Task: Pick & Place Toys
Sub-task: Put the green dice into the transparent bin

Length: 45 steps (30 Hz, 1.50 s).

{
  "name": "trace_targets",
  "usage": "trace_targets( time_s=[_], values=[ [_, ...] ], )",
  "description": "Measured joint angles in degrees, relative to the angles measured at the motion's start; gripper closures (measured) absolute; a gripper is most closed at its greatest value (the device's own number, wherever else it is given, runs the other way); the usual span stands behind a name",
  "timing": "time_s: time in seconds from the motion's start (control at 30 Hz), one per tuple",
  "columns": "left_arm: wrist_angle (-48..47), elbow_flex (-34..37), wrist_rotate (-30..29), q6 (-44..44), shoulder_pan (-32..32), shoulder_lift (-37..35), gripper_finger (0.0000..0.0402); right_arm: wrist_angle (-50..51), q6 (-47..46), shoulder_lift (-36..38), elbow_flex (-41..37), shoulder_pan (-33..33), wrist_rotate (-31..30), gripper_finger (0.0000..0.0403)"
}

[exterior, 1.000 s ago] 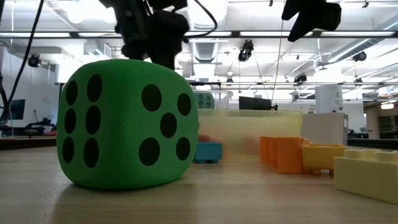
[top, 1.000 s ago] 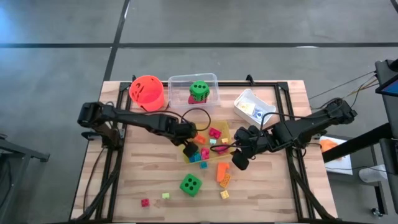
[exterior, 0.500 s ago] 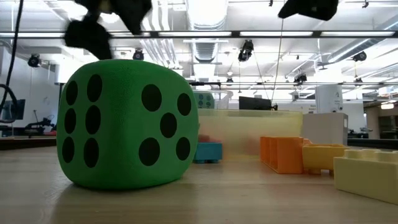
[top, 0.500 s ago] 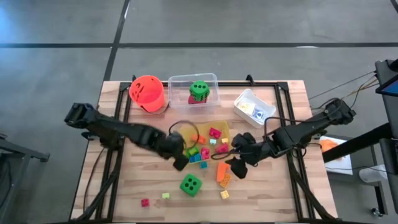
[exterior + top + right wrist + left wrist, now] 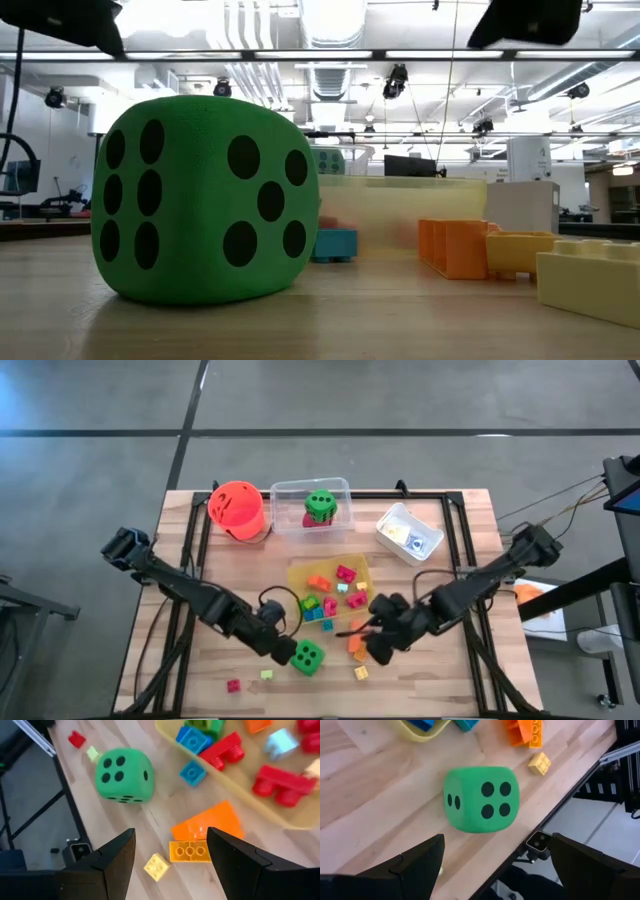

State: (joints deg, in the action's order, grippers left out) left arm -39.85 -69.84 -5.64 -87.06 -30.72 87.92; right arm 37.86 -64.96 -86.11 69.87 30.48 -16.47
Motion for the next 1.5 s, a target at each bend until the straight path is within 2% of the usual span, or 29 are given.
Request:
trace_targets(
  time_s=[0.2, 0.43, 0.67, 0.97, 1.27, 1.4, 1.5],
  values=[
    [1.04, 0.00, -0.89, 1.31, -0.16, 1.56, 0.0049, -7.67, 0.52, -7.97, -0.02, 0.82, 0.27, 0.0164],
    [4.01, 0.00, -1.28, 4.11, -0.11, 5.54, 0.0049, -8.97, -5.06, -14.48, 3.19, 1.44, -2.96, 0.0177],
    [5.77, 0.09, -4.91, 4.80, 0.21, 7.57, 0.0049, -9.80, -7.47, -21.64, 9.42, 1.93, -3.48, 0.0266],
    [10.72, 0.11, -4.91, 3.23, 0.15, 12.02, 0.0049, -10.76, -15.04, -24.87, 12.33, 3.47, -13.25, 0.0387],
    [9.99, 1.38, -4.63, 3.14, 0.15, 12.03, 0.0049, -12.31, -15.02, -24.24, 11.64, 5.02, -13.54, 0.0390],
    [12.90, 3.78, -3.33, 4.15, 0.04, 11.66, 0.0049, -12.80, -14.90, -24.24, 11.56, 5.63, -13.56, 0.0390],
    [19.00, 7.16, -2.07, 4.17, 0.02, 11.67, 0.0049, -12.77, -14.92, -24.24, 11.52, 6.02, -13.53, 0.0391]
  ],
)
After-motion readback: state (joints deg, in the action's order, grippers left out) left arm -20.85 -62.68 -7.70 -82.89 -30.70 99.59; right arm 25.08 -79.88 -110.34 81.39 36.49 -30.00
